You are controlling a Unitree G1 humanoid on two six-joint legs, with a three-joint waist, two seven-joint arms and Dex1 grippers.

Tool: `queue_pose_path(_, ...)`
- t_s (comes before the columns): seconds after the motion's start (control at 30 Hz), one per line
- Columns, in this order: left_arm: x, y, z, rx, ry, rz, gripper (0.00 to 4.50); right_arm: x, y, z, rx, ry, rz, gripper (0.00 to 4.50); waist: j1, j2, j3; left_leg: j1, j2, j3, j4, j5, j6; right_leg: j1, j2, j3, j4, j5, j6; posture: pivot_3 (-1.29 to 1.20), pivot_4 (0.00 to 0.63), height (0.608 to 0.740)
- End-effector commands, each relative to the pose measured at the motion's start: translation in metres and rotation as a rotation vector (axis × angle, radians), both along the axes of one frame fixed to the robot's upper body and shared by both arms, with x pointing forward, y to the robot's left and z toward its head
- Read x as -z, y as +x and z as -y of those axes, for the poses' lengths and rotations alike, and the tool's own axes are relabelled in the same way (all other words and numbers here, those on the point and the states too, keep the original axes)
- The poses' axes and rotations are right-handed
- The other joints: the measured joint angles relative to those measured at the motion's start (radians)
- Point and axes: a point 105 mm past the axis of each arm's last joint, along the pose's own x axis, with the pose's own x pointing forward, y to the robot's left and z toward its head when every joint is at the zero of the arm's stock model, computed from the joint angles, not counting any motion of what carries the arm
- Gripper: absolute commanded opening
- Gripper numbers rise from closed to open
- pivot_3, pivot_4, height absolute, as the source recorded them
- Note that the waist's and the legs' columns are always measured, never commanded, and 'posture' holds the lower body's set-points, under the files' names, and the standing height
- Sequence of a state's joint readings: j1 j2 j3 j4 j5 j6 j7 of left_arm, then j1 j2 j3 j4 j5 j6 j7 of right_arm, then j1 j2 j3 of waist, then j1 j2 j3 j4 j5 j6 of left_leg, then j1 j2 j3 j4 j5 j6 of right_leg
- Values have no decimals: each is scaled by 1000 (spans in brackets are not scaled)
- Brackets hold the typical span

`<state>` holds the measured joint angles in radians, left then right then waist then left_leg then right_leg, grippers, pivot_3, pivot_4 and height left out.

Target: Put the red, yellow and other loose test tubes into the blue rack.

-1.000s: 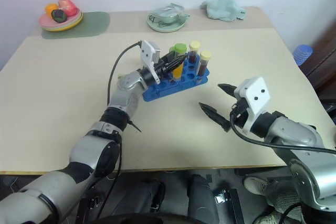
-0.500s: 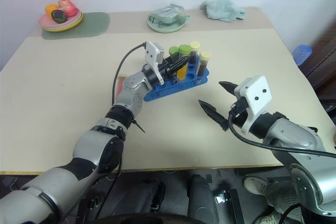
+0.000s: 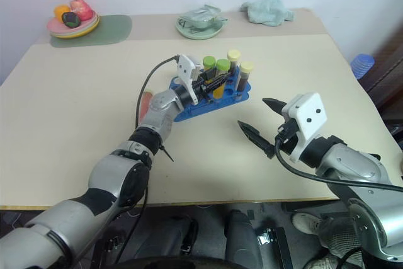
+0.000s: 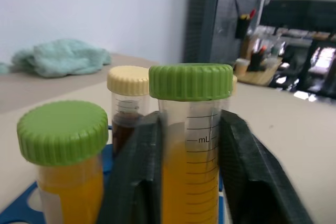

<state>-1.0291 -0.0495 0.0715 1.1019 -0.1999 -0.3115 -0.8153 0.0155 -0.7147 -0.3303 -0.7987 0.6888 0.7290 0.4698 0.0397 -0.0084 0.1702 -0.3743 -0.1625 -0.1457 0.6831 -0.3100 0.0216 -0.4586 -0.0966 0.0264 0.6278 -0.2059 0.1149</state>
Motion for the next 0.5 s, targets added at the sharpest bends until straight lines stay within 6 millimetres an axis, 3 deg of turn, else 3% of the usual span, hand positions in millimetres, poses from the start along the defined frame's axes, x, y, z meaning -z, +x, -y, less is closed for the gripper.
queue_pose_path(0.03,-15,-1,1,6,-82,11,3731,-10,-3,1,-2,-14,52,4130,0,0,0,0,0,0,0,0,0,0,0,0,0,0,0,0,150,740)
queue_pose_path(0.07,-19,-2,0,0,-85,39,4250,-10,-3,1,-2,-15,52,4130,0,0,0,0,0,0,0,0,0,0,0,0,0,0,0,0,150,740)
queue_pose_path(0.2,-36,-11,-5,-10,-85,154,4250,-10,-3,2,-7,-18,50,4130,-2,0,0,0,1,1,0,0,0,-1,0,1,0,0,0,0,150,740)
queue_pose_path(0.3,-79,-24,-26,-13,-210,219,4250,-8,1,0,-23,-22,42,4130,-3,0,0,0,1,1,0,0,0,-1,0,1,0,0,0,0,150,740)
queue_pose_path(0.4,-112,-12,-57,-160,-370,89,4250,-8,3,-1,-42,-19,39,4130,-1,0,0,0,1,1,0,0,0,-1,1,2,1,0,0,0,150,740)
queue_pose_path(0.43,-120,0,-76,-290,-401,33,4250,-9,4,-3,-53,-18,39,4130,-1,0,0,0,1,1,0,0,0,-1,1,2,1,0,0,0,150,740)
queue_pose_path(0.5,-119,21,-105,-534,-360,-97,4250,-10,7,-5,-71,-18,38,4130,-2,-1,0,0,1,1,1,0,0,-1,1,2,1,0,0,0,150,740)
